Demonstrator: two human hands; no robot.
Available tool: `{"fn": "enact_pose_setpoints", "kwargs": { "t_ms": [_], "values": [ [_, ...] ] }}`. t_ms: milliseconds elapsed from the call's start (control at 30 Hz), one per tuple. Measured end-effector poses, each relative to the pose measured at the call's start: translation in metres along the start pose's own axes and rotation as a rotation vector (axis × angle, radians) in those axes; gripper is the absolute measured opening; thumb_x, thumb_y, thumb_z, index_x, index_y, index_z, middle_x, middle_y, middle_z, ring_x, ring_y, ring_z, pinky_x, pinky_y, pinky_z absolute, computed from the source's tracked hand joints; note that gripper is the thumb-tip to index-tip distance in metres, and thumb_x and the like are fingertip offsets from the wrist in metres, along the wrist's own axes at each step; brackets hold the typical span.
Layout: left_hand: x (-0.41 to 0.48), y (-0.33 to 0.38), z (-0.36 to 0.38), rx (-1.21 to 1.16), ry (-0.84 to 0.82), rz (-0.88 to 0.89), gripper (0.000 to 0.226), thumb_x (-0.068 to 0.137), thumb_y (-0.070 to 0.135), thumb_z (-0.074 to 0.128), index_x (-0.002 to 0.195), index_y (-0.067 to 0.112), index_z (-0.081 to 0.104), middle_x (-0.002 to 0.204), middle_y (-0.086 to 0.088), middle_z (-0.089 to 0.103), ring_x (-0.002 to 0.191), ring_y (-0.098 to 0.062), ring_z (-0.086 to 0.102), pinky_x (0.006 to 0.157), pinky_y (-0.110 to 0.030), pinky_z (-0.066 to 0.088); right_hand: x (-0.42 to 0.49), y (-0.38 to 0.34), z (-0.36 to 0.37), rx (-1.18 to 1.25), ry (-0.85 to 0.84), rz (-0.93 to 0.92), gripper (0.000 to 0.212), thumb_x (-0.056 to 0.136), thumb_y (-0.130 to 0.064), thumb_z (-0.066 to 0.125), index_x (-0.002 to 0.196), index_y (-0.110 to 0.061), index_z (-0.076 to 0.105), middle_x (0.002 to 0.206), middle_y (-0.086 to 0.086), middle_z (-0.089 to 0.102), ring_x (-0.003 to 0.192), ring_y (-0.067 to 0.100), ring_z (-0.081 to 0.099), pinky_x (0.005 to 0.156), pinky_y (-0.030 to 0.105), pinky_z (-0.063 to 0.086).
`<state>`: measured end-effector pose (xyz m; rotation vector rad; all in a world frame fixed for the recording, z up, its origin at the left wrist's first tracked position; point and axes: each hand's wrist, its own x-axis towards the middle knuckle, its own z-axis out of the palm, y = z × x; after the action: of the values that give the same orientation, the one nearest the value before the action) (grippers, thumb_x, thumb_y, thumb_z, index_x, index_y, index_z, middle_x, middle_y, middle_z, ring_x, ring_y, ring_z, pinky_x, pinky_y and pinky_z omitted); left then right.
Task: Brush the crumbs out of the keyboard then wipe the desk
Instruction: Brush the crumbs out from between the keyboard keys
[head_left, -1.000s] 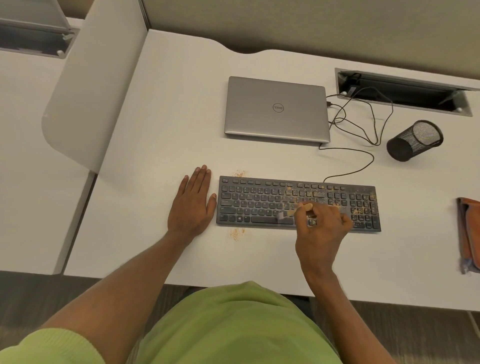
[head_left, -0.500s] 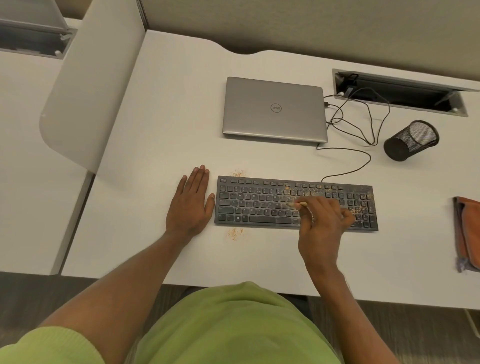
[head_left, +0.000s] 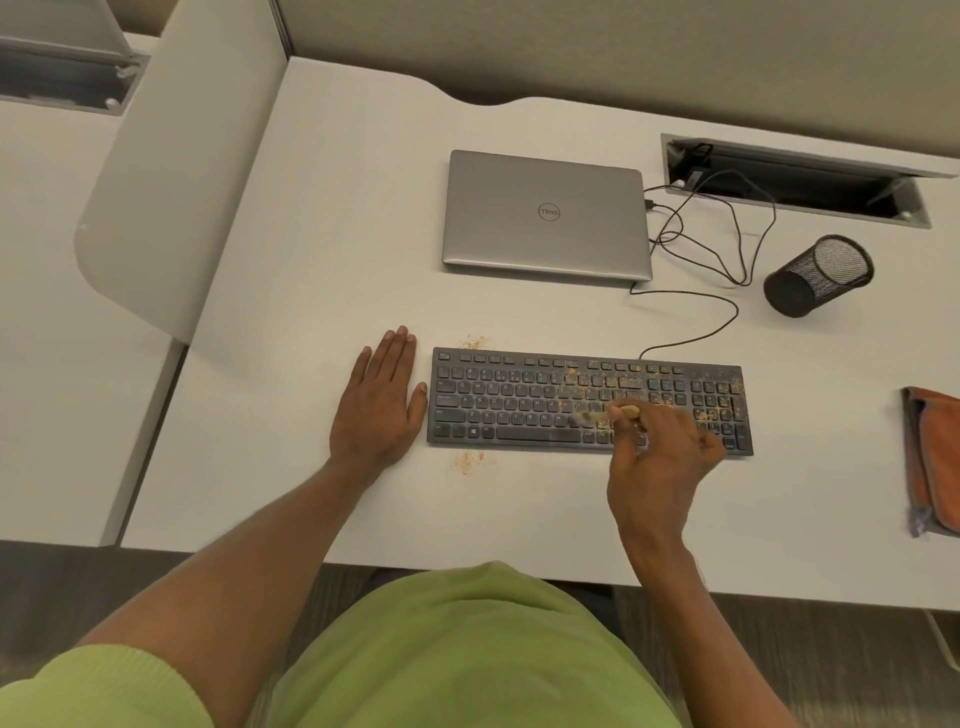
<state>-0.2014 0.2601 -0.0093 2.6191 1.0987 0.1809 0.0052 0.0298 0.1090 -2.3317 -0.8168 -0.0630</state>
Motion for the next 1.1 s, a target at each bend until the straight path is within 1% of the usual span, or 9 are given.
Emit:
{"fn": "enact_pose_setpoints", "kwargs": {
  "t_ms": [200, 267, 400, 567, 700, 833, 900, 1033, 1100],
  "values": [
    [0.001, 0.001, -0.001, -0.001, 0.005, 0.007, 0.069, 0.110, 0.041, 0.026, 0.171, 0.011, 0.017, 0.179, -0.004, 0.015, 0.166, -0.015, 0.009, 0.135, -0.041, 0.009, -0.012, -0.014, 0.006, 0.191, -0.080, 0.097, 0.006, 0.099, -0.029, 0.068, 0.098, -0.035, 0.068, 0.091, -0.031, 0.057, 0.101, -0.017, 0.041, 0.089, 0.038, 0.028],
    [0.001, 0.001, 0.000, -0.002, 0.011, 0.009, 0.068, 0.110, 0.040, 0.027, 0.171, 0.010, 0.019, 0.178, -0.005, 0.017, 0.166, -0.016, 0.010, 0.135, -0.041, 0.009, -0.013, -0.008, 0.008, 0.158, -0.088, 0.097, 0.006, 0.099, -0.030, 0.068, 0.099, -0.036, 0.068, 0.089, -0.027, 0.058, 0.099, -0.014, 0.043, 0.092, 0.039, 0.029],
    [0.000, 0.000, -0.001, -0.001, 0.009, 0.006, 0.068, 0.110, 0.041, 0.027, 0.171, 0.011, 0.018, 0.179, -0.004, 0.017, 0.166, -0.016, 0.010, 0.135, -0.042, 0.010, -0.014, 0.005, 0.005, 0.018, -0.010, 0.106, 0.005, 0.100, -0.026, 0.069, 0.100, -0.026, 0.073, 0.093, -0.010, 0.069, 0.096, 0.008, 0.053, 0.101, 0.050, 0.030],
    [0.001, 0.000, -0.002, -0.004, 0.006, -0.001, 0.068, 0.110, 0.041, 0.026, 0.171, 0.012, 0.017, 0.179, -0.004, 0.016, 0.166, -0.015, 0.009, 0.135, -0.041, 0.009, -0.019, -0.001, 0.006, 0.132, -0.001, 0.183, 0.010, 0.100, -0.030, 0.069, 0.101, -0.023, 0.075, 0.093, -0.003, 0.068, 0.094, 0.000, 0.036, 0.101, 0.055, 0.036],
    [0.001, 0.001, -0.001, 0.000, -0.004, 0.000, 0.069, 0.110, 0.041, 0.026, 0.171, 0.012, 0.017, 0.179, -0.004, 0.015, 0.166, -0.015, 0.009, 0.135, -0.042, 0.009, -0.022, -0.005, 0.007, 0.139, -0.013, 0.151, 0.006, 0.098, -0.026, 0.071, 0.096, -0.021, 0.075, 0.086, -0.017, 0.058, 0.101, -0.015, 0.040, 0.099, 0.056, 0.037],
    [0.000, 0.000, -0.001, 0.007, -0.003, 0.001, 0.069, 0.110, 0.041, 0.026, 0.171, 0.012, 0.016, 0.179, -0.004, 0.015, 0.166, -0.015, 0.008, 0.135, -0.042, 0.009, -0.022, -0.002, 0.005, 0.059, 0.052, 0.094, 0.003, 0.098, -0.023, 0.072, 0.096, -0.022, 0.073, 0.088, -0.016, 0.062, 0.091, 0.007, 0.053, 0.099, 0.056, 0.036],
    [0.001, 0.001, -0.002, 0.007, -0.004, 0.002, 0.069, 0.110, 0.041, 0.027, 0.171, 0.012, 0.016, 0.179, -0.004, 0.015, 0.166, -0.015, 0.008, 0.135, -0.042, 0.009, -0.023, -0.002, 0.004, 0.095, 0.062, 0.097, 0.002, 0.098, -0.023, 0.072, 0.098, -0.022, 0.074, 0.088, -0.015, 0.063, 0.089, -0.001, 0.045, 0.098, 0.054, 0.037],
    [0.000, 0.001, -0.002, 0.009, -0.005, 0.000, 0.068, 0.110, 0.041, 0.027, 0.171, 0.012, 0.016, 0.179, -0.004, 0.015, 0.166, -0.015, 0.008, 0.135, -0.041, 0.008, -0.027, -0.005, 0.008, 0.167, -0.023, 0.078, 0.002, 0.098, -0.024, 0.073, 0.095, -0.025, 0.073, 0.086, -0.014, 0.065, 0.093, -0.010, 0.048, 0.100, 0.055, 0.037],
    [0.000, 0.001, -0.002, 0.009, -0.006, -0.001, 0.068, 0.110, 0.042, 0.026, 0.171, 0.012, 0.016, 0.179, -0.004, 0.015, 0.166, -0.015, 0.007, 0.135, -0.041, 0.008, -0.028, -0.003, 0.009, 0.148, -0.017, 0.076, 0.004, 0.097, -0.022, 0.074, 0.095, -0.025, 0.073, 0.084, -0.016, 0.063, 0.088, -0.006, 0.048, 0.099, 0.055, 0.036]
  ]
}}
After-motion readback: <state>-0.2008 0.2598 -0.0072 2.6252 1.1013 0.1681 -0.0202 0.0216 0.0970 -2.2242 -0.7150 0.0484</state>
